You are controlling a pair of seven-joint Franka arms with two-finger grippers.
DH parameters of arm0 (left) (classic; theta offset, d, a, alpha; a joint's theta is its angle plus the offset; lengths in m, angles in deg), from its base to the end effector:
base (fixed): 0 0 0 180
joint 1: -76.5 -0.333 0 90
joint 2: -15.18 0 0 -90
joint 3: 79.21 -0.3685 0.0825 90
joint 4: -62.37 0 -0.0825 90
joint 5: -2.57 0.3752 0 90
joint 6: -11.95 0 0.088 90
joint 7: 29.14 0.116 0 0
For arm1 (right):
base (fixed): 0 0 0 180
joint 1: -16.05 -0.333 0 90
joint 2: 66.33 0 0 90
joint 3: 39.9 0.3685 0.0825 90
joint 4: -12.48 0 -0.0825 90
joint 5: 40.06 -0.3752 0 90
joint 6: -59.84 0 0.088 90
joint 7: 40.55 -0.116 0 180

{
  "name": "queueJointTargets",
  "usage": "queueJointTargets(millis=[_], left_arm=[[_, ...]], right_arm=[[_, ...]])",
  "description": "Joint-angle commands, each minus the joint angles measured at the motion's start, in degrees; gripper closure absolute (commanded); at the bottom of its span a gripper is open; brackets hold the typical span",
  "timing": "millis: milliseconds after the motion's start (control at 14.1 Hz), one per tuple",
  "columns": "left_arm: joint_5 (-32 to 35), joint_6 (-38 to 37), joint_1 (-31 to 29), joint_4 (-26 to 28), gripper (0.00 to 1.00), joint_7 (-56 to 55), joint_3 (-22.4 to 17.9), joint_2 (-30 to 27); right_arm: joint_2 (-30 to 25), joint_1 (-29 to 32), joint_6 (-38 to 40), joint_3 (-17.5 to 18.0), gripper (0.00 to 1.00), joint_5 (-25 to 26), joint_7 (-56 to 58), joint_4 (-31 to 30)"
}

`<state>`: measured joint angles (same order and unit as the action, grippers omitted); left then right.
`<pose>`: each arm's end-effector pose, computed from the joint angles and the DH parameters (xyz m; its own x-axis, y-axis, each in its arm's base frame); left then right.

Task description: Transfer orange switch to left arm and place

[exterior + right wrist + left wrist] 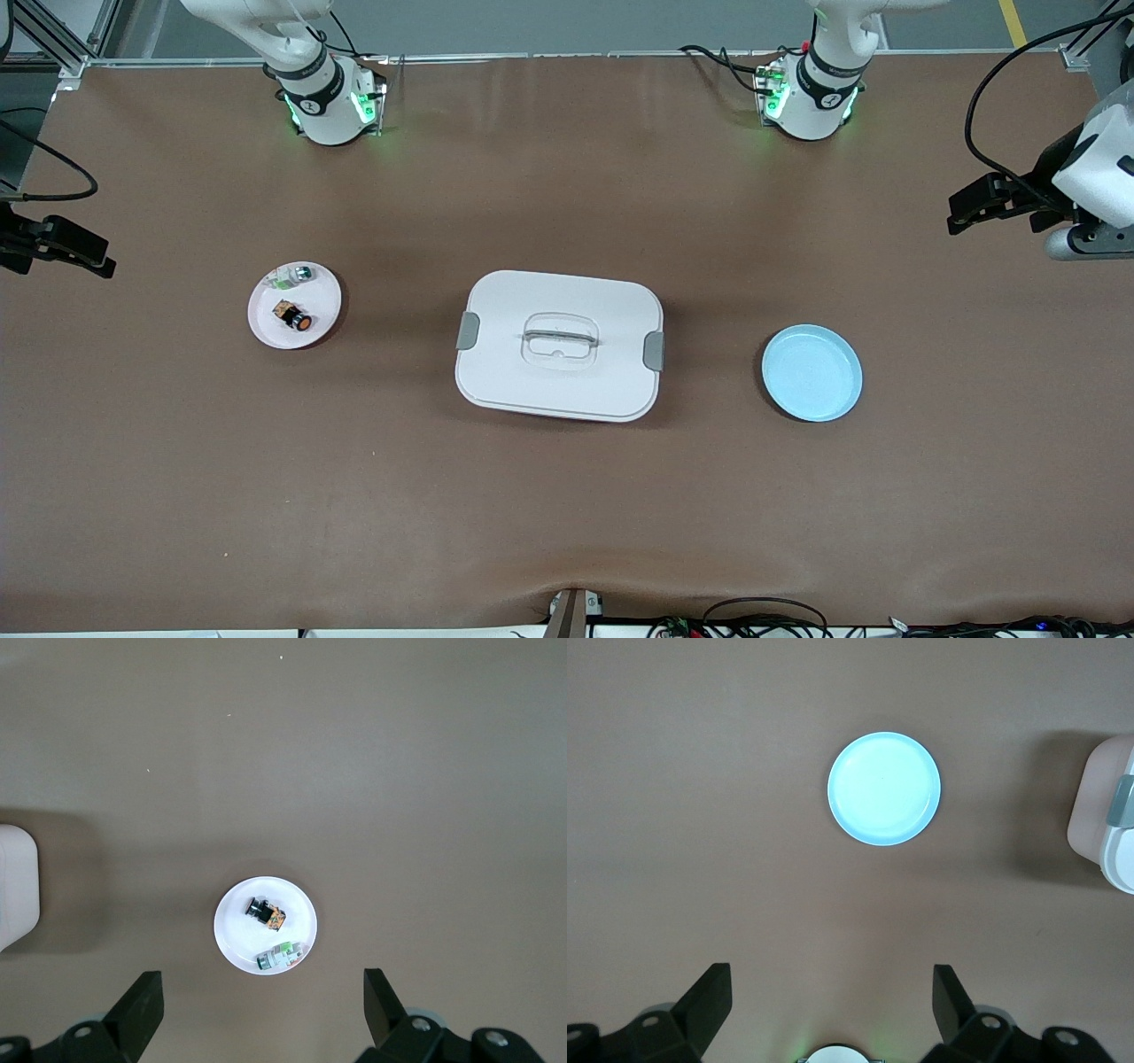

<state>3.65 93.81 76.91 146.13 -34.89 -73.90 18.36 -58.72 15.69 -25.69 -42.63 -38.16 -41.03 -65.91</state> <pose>0.5481 -0.0506 0.6756 0.9962 0.0032 -0.0865 0.0013 -0.9997 -0.0225 0.5855 -0.0259 0.6793 0.9986 -0.0519 -0.0077 -0.0516 -0.9979 0.0394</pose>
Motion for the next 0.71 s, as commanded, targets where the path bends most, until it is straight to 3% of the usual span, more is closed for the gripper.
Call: queueJointTargets(millis=[0,641], left_arm=[[0.42,-0.3,0.12,-1.32,0.0,-0.67,0.48,0.6],[0.59,-0.3,-0.23,-1.32,0.0,0.47,0.48,0.69]], right_arm=[[-0.05,0.89,0.72,0.79,0.0,-0.41,0.21,0.69],[0.13,0.72,0.45,0.88,0.0,-0.5,0.3,0.69]])
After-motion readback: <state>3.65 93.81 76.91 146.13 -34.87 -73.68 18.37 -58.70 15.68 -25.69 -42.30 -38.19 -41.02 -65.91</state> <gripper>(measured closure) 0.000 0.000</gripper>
